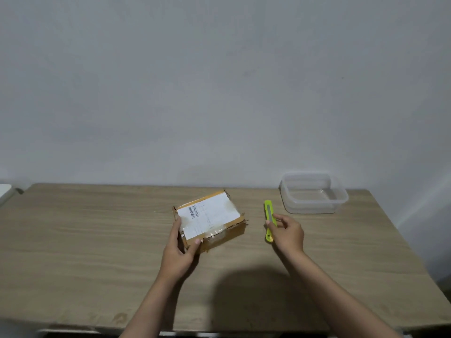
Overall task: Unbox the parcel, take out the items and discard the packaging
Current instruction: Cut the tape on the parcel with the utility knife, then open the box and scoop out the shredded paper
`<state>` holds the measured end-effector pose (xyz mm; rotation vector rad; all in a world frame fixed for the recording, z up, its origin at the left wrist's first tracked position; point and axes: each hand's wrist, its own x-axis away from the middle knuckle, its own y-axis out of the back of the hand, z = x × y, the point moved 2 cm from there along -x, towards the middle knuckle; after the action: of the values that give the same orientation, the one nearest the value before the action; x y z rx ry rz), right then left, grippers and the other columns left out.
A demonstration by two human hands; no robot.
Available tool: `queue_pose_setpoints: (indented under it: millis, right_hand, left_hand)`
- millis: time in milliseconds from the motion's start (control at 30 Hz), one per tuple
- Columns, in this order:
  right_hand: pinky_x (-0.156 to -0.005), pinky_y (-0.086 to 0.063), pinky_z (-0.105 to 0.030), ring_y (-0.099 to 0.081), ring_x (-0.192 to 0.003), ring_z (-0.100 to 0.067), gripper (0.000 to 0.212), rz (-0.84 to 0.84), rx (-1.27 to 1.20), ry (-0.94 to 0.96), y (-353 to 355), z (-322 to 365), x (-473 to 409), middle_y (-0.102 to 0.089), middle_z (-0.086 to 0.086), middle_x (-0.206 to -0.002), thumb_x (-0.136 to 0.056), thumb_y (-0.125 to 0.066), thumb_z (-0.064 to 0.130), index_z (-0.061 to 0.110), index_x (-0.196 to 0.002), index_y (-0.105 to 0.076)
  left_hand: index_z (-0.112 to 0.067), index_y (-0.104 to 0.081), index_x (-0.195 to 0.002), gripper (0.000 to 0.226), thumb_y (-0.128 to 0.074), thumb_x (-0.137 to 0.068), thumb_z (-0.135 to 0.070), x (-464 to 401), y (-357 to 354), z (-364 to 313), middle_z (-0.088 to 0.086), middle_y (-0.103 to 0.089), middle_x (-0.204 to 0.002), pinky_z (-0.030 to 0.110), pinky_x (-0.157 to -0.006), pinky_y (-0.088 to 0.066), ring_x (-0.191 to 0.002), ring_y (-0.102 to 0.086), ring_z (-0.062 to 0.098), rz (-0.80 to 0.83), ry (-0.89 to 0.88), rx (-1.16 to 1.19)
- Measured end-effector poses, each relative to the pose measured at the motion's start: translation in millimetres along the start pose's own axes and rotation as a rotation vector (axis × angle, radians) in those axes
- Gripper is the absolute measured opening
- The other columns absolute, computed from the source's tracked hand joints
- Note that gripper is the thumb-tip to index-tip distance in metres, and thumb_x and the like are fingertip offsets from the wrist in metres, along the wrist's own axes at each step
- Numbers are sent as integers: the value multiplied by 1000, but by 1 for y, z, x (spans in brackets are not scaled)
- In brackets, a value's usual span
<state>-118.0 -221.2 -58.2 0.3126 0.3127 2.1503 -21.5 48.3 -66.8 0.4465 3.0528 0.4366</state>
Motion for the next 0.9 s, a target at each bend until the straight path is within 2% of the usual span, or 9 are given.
queue_pose_setpoints:
  millis: [100,267,300,433,600,667,733,833,900]
  right_hand:
    - [-76,-45,-26,-60,-78,-19,31,-19,105,29,-13,5,-24,-68,-8,-84,-75,-76,17,6,-103,-70]
    - [-78,-50,-30,-64,-88,-24,33,18,249,127,-31,5,-47,-72,-11,-98,-78,-73,23,8,-107,-70]
    - [-79,-51,-33,-65,-88,-25,32,29,263,153,-33,6,-49,-72,-11,-98,-78,-73,22,8,-107,-70]
    - [-79,-49,-34,-65,-91,-30,31,60,314,262,-36,5,-50,-72,-14,-99,-80,-71,20,4,-107,-69]
    - [-82,-50,-34,-64,-93,-28,27,53,323,291,-30,3,-45,-71,-12,-98,-83,-66,22,5,-104,-69]
    - [-82,-50,-33,-63,-91,-26,24,42,272,333,-27,9,-34,-71,-11,-97,-84,-64,19,7,-103,-69]
    - [-83,-51,-32,-63,-89,-20,24,93,196,351,-27,17,-18,-70,-7,-97,-84,-63,20,10,-106,-68]
    - [-86,-50,-25,-63,-94,-11,33,286,129,359,-29,24,7,-67,1,-104,-83,-66,23,14,-114,-64]
    - [-88,-47,-20,-62,-99,-9,42,414,154,405,-29,26,22,-63,5,-108,-79,-70,25,16,-118,-61]
  left_hand:
    - [-21,-29,-144,77,-70,-80,-6,-10,4,2,-4,-41,-145,27,-110,-32,-127,-42,-2,69,-11,29]
    - [-15,-30,-144,76,-66,-80,6,-18,6,4,2,-46,-140,9,-97,-38,-127,-46,14,105,-22,53]
    - [-15,-30,-143,76,-65,-80,7,-19,7,5,3,-46,-141,10,-98,-39,-127,-46,14,110,-22,66]
    - [-21,-31,-143,77,-67,-80,4,-21,9,11,0,-43,-145,35,-110,-34,-131,-43,13,121,-6,85]
    - [-21,-32,-143,77,-68,-79,3,-23,10,13,0,-43,-145,39,-112,-33,-131,-43,14,125,10,86]
    - [-20,-33,-142,76,-68,-79,4,-24,10,14,1,-46,-142,33,-109,-35,-129,-45,14,125,17,74]
    - [-18,-33,-142,75,-67,-79,6,-25,10,10,2,-48,-138,19,-102,-40,-126,-48,14,122,19,62]
    - [-15,-33,-140,72,-63,-80,11,-23,9,3,3,-51,-131,5,-87,-42,-118,-51,16,127,36,53]
    - [-14,-33,-140,72,-63,-79,12,-21,11,1,5,-50,-131,6,-88,-41,-118,-50,17,166,28,30]
